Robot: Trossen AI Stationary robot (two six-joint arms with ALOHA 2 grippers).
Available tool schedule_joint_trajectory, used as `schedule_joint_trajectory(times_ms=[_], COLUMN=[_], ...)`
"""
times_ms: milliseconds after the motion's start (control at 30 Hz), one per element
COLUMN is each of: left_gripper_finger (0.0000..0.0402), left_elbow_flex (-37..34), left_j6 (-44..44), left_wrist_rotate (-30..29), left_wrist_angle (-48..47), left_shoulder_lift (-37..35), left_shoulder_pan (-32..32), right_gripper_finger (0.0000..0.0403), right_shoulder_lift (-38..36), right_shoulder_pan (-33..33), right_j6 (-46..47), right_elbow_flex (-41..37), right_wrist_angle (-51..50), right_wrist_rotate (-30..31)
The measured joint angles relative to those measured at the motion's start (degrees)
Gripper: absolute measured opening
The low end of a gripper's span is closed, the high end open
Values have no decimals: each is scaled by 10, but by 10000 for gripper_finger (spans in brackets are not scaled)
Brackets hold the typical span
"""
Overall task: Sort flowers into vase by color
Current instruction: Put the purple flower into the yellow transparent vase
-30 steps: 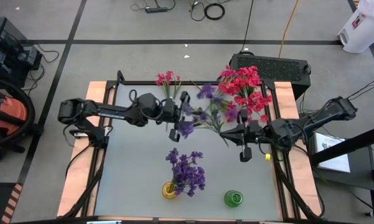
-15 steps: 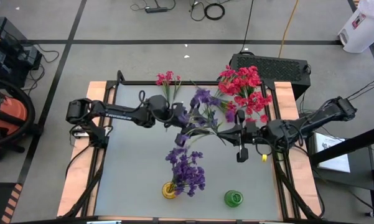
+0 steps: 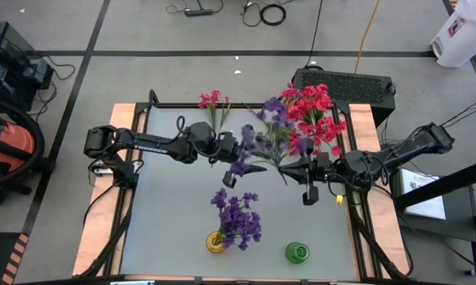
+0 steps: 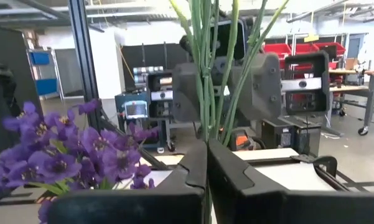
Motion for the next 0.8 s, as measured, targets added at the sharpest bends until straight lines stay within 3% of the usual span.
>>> schedule_joint_trajectory(times_ms=[667,800], left_gripper_finger=[166,142], left_elbow_flex=[0,0], left_j6=[-1,-1], left_wrist_rotate=[-17,-17], left_wrist_angle=[0,0], left_shoulder_lift=[0,0], left_shoulder_pan=[0,-1], right_gripper_finger=[0,0], right_shoulder_lift=[44,44], right_shoulder_pan=[0,0], right_j6=[13,13], right_elbow_flex=[0,0], right_wrist_angle=[5,11], right_wrist_rotate=[0,0])
